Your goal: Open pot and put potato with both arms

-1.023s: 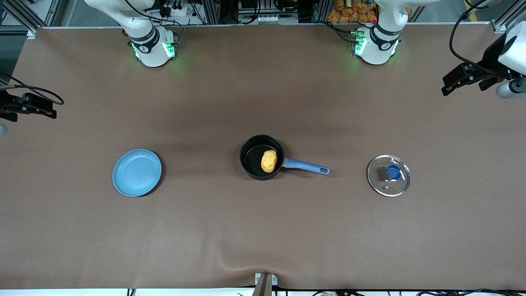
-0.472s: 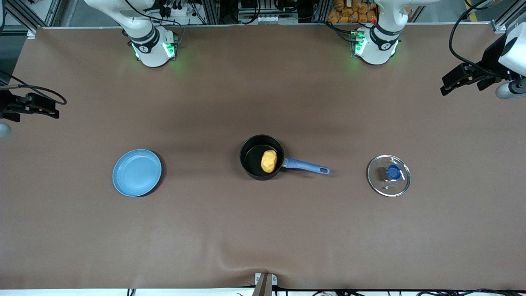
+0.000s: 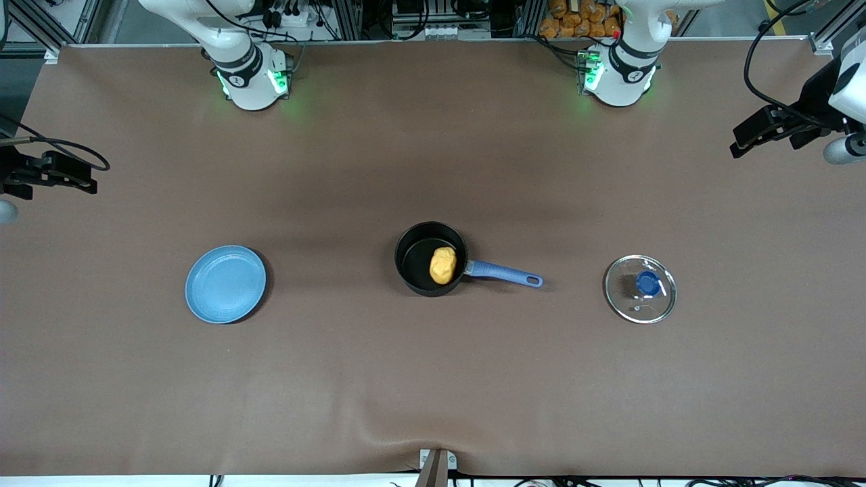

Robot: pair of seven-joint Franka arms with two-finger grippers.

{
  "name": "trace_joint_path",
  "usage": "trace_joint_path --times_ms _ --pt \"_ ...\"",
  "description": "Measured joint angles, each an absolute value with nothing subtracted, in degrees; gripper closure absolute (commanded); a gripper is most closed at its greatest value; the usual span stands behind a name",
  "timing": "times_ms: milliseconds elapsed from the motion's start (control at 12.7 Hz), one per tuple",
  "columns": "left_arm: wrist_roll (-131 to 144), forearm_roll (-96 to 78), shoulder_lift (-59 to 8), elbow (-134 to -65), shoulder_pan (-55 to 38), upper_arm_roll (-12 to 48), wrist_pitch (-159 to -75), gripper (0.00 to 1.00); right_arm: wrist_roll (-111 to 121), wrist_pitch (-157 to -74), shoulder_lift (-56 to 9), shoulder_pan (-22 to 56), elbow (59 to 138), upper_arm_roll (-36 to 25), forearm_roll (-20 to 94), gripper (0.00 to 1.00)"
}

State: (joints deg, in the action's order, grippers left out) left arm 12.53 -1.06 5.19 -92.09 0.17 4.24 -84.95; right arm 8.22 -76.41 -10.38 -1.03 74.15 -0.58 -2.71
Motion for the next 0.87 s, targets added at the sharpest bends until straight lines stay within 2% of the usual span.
trace_joint_path --times_ms 866 --pt "8.36 -1.06 5.17 -91.95 0.79 4.41 -84.99 0.00 8.22 -76.41 -10.38 -0.99 74.16 -0.38 -2.71 0.00"
